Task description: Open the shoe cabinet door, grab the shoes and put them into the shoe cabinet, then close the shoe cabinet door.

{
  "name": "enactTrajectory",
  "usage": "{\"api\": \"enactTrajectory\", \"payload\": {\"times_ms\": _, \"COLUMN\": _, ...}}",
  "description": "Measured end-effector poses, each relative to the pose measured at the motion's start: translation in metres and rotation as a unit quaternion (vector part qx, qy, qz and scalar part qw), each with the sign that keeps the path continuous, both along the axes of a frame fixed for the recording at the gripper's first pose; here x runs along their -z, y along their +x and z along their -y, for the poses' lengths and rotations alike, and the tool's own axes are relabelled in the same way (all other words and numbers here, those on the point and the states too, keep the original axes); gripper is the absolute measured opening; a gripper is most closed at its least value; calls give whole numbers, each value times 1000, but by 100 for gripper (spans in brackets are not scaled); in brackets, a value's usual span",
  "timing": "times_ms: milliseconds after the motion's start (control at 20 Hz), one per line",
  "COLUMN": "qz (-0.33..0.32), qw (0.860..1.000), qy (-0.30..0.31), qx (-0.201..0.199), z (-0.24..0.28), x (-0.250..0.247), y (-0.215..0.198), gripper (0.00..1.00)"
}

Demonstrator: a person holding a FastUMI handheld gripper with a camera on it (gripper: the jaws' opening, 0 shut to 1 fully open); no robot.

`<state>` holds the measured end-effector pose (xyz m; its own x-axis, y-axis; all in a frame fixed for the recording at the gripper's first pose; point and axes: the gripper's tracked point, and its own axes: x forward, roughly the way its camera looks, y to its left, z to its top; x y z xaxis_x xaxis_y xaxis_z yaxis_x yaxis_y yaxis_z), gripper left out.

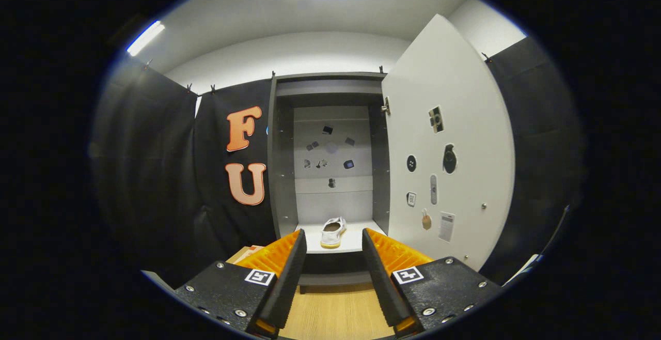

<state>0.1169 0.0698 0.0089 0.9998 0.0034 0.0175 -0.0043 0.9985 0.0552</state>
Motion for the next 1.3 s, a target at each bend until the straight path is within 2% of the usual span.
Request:
{"api": "enactTrajectory", "payload": {"times_ms": 400, "qz": 1, "qw": 998, "qy": -6, "qx": 66, "z": 82, "x": -5, "y": -59, "gripper": 73}}
{"api": "enactTrajectory", "payload": {"times_ms": 650, "qz": -11, "qw": 992, "qy": -12, "qx": 125, "z": 155, "x": 0, "y": -74, "gripper": 74}}
{"api": "enactTrajectory", "payload": {"times_ms": 850, "qz": -33, "qw": 986, "qy": -26, "qx": 164, "z": 202, "x": 16, "y": -57, "gripper": 78}}
{"api": "enactTrajectory", "payload": {"times_ms": 1300, "qz": -46, "qw": 988, "qy": -1, "qx": 149, "z": 233, "x": 40, "y": 0, "gripper": 83}}
